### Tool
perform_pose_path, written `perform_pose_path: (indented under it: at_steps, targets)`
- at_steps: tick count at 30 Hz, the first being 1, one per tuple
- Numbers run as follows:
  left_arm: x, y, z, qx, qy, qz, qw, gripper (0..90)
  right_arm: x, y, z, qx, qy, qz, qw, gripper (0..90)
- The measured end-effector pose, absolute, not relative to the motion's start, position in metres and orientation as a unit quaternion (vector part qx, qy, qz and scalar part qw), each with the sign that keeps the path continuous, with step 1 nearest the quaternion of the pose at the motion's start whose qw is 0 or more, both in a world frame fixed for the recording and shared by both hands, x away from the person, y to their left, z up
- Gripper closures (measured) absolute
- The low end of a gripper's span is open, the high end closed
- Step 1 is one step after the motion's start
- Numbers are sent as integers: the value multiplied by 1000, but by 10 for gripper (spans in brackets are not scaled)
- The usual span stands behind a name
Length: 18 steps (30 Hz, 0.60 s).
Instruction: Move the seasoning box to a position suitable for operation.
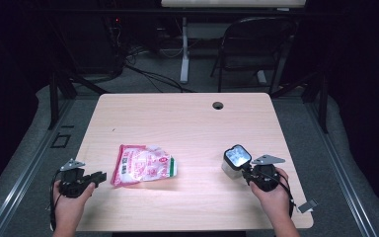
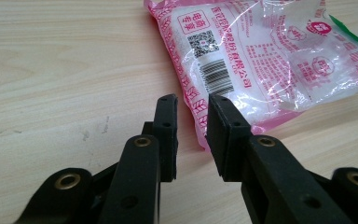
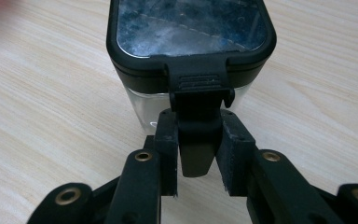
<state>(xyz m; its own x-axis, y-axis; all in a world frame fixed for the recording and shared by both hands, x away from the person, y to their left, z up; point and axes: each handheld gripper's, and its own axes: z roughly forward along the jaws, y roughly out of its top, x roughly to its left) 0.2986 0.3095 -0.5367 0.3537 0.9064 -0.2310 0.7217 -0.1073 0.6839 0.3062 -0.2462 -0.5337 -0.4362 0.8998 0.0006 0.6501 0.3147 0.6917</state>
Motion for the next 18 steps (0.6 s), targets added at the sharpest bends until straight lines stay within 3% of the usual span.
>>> perform_pose_path:
  at_steps: [4, 18]
  targets:
    - [299, 309, -537, 735, 553, 133, 369, 691, 306, -245, -534, 489, 789, 318, 194, 723]
    - [301, 303, -538, 755, 528, 141, 362, 688, 301, -237, -534, 460, 806, 327, 177, 725]
